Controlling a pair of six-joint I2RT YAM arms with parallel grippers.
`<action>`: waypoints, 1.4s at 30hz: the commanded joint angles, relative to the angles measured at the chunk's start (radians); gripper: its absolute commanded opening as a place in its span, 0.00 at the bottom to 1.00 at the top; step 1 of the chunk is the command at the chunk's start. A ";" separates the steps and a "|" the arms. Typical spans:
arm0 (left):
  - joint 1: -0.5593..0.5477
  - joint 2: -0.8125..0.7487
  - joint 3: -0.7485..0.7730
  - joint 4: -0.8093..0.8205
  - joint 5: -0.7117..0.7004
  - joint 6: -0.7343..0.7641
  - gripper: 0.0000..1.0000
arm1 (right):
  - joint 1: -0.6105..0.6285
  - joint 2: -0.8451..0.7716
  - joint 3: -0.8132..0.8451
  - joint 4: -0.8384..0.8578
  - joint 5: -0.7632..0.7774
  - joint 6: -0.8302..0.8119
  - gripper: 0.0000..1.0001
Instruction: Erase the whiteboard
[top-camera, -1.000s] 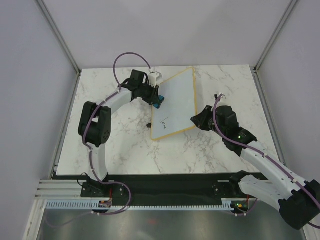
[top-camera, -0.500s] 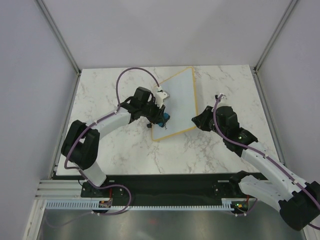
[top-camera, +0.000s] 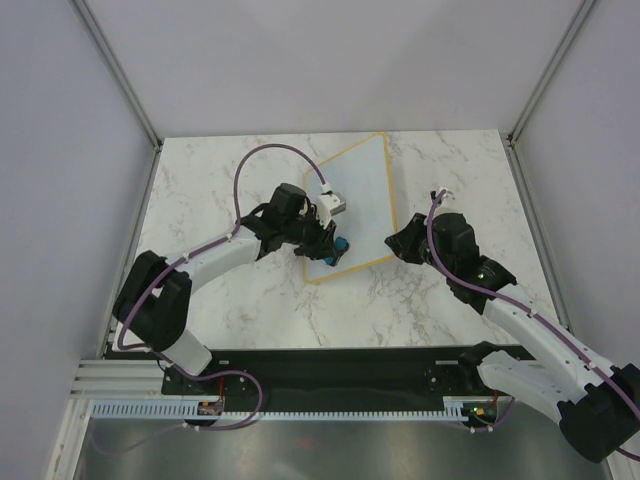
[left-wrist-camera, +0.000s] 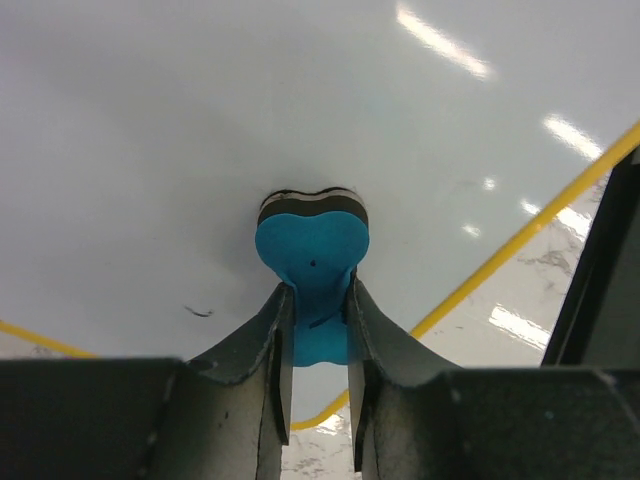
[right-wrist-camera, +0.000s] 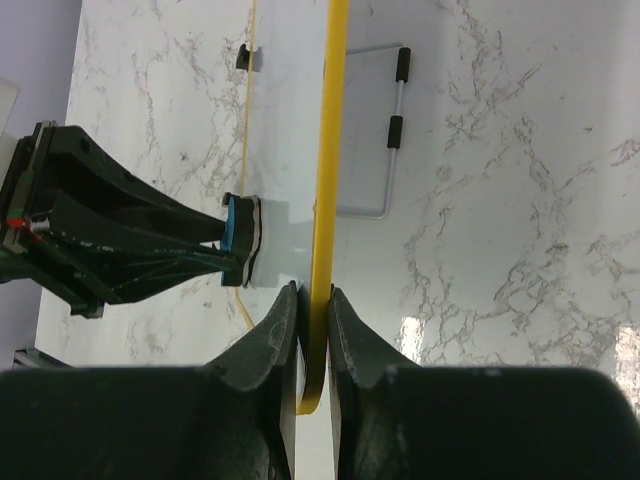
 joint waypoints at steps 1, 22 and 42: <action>-0.086 -0.012 -0.046 -0.102 0.171 -0.031 0.02 | 0.016 0.008 0.033 0.057 -0.040 -0.038 0.00; 0.105 0.094 0.003 -0.084 0.090 -0.014 0.02 | 0.016 -0.002 0.022 0.057 -0.033 -0.031 0.00; 0.205 0.287 0.276 -0.070 -0.002 0.004 0.02 | 0.016 0.002 0.025 0.056 -0.034 -0.038 0.00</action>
